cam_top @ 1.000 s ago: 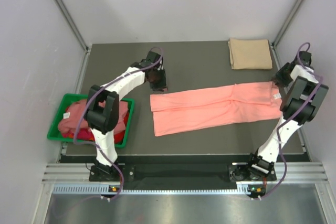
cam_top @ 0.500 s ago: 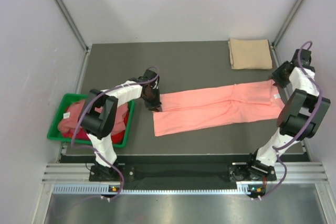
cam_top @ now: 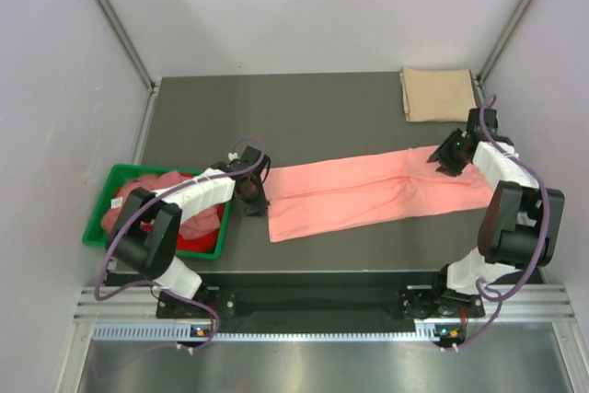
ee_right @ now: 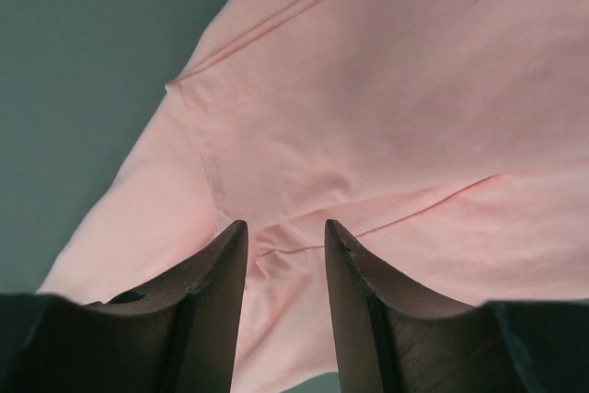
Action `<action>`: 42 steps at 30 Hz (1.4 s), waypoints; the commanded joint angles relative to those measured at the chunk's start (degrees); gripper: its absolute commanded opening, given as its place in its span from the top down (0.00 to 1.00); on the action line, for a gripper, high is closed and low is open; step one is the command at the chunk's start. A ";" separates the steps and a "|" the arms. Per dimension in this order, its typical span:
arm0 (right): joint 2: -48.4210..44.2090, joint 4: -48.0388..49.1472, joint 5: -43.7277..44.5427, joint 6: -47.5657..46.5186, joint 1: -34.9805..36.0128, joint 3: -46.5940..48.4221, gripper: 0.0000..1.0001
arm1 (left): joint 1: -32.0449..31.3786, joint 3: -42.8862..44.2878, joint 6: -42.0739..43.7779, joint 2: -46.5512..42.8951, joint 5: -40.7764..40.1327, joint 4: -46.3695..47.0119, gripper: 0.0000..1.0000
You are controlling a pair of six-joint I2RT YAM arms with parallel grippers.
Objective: Fold and stack the t-shirts
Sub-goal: Fold the tshirt
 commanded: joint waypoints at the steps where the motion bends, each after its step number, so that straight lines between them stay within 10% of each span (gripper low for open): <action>1: -2.30 4.59 5.35 2.66 1.09 0.09 0.60 | -1.50 -0.45 -1.88 -5.45 -3.72 -6.66 0.75; 7: 0.33 3.10 8.96 8.29 1.62 3.34 0.60 | -2.82 11.73 4.78 -6.70 1.65 -6.14 0.69; 16: 8.06 -2.08 18.81 11.62 1.88 13.09 0.60 | 2.01 32.23 22.72 14.21 4.28 -12.65 0.58; 42: 23.80 -4.28 22.23 18.13 4.08 26.36 0.62 | 6.76 42.00 33.10 30.92 -1.34 -16.07 0.58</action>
